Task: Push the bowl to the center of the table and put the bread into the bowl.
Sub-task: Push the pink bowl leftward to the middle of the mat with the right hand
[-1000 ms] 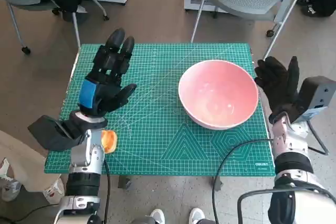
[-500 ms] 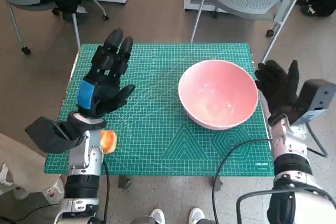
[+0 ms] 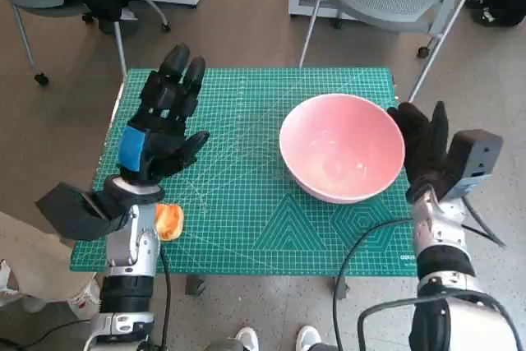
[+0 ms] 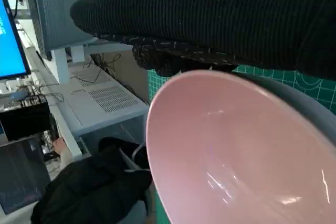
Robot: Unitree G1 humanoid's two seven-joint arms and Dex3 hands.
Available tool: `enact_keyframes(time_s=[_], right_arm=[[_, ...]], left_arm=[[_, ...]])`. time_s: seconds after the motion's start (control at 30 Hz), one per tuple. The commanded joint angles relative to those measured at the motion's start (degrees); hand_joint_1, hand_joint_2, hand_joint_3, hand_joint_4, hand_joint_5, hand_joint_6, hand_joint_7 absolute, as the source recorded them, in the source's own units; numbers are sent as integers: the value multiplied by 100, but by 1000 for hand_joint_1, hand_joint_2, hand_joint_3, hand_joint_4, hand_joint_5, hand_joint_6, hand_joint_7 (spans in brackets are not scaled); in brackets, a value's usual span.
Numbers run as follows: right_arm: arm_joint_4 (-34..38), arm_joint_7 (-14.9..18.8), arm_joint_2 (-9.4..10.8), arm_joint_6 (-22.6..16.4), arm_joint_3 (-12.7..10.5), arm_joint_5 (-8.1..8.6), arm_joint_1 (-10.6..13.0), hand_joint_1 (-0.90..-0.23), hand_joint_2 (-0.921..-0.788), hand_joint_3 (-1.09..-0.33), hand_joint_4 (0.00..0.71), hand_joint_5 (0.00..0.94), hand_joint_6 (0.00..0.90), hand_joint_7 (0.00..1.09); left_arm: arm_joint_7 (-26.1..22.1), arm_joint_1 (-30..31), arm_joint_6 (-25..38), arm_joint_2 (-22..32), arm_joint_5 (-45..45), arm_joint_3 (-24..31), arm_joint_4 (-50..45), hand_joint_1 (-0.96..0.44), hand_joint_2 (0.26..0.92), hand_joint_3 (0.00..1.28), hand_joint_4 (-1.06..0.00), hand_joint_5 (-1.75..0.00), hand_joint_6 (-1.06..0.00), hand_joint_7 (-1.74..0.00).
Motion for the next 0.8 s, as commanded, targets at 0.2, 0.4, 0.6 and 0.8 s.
enact_keyframes(time_s=[0.2,0.4,0.6,0.8], right_arm=[[50,-8,266,48,10,-18,126,-608,-921,-844,26,4,111,39],[47,-11,401,59,15,-17,74,-650,-921,-814,16,1,101,30],[42,-21,524,35,56,-54,18,-652,-921,-806,19,3,106,31],[47,-78,613,57,147,-137,-40,-636,-921,-824,23,3,108,31]], left_arm=[[4,85,50,42,-43,16,-121,-542,921,247,-55,-1,-130,-209],[2,100,88,51,-64,28,-152,-540,921,249,-54,0,-128,-212],[2,121,109,46,-76,36,-179,-532,921,251,-52,0,-123,-216],[-5,144,120,39,-81,42,-201,-530,921,250,-52,-1,-122,-220]])
